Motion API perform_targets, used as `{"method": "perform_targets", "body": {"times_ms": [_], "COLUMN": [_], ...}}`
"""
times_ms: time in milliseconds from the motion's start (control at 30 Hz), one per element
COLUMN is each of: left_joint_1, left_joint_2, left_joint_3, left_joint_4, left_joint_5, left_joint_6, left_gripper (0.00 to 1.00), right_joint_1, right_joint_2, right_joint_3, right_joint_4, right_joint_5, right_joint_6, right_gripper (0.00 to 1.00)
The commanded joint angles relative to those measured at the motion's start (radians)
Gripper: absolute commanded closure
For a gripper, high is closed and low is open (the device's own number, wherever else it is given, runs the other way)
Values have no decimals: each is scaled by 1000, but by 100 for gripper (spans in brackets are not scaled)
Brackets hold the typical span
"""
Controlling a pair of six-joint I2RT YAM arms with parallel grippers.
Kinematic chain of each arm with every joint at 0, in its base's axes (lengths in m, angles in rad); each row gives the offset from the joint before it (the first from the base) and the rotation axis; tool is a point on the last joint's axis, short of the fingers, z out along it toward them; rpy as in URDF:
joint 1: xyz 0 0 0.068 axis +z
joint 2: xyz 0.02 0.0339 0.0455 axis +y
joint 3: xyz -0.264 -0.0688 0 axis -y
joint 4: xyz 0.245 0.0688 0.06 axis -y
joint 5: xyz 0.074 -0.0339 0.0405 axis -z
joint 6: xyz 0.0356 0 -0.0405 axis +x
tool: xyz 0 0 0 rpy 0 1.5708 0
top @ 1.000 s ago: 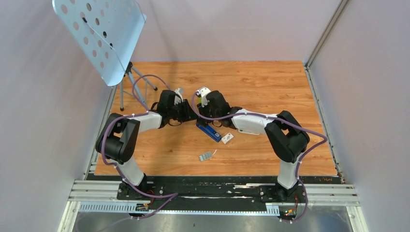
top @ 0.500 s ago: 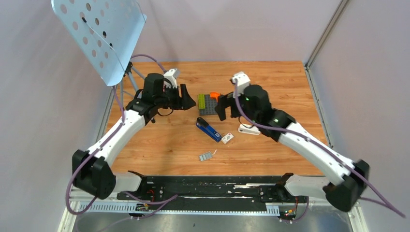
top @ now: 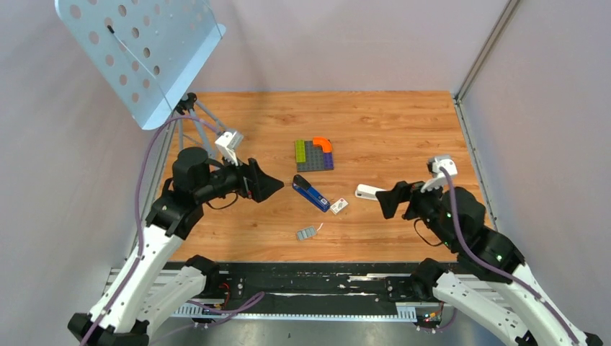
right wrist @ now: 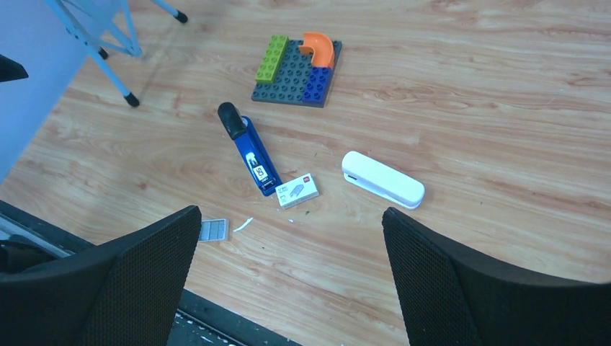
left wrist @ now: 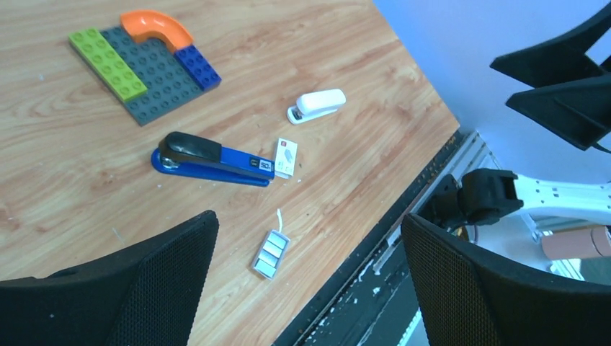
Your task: Load the staples into the stapler
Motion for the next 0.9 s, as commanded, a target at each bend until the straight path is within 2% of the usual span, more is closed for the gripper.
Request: {"method": "perform_targets", "body": {"times_ms": [0, 167, 867], "left_joint_1": [-2, -1, -1], "left_joint_2": [-107, -122, -145], "left_joint_3": [-35, -39, -20], "left_joint_4": [23, -17, -36], "left_joint_5": [-76, -87, -127], "left_joint_6": [-27, -8, 21], "left_gripper": [0, 0, 0], "right_joint_1": [-8, -9, -9], "right_joint_2": [-110, -153, -133], "right_joint_3": [3, 9, 32], "right_joint_4": [-122, -152, -165], "right_joint_5": [33, 36, 29], "right_joint_6": [57, 58, 53], "right_gripper": [0, 0, 0]}}
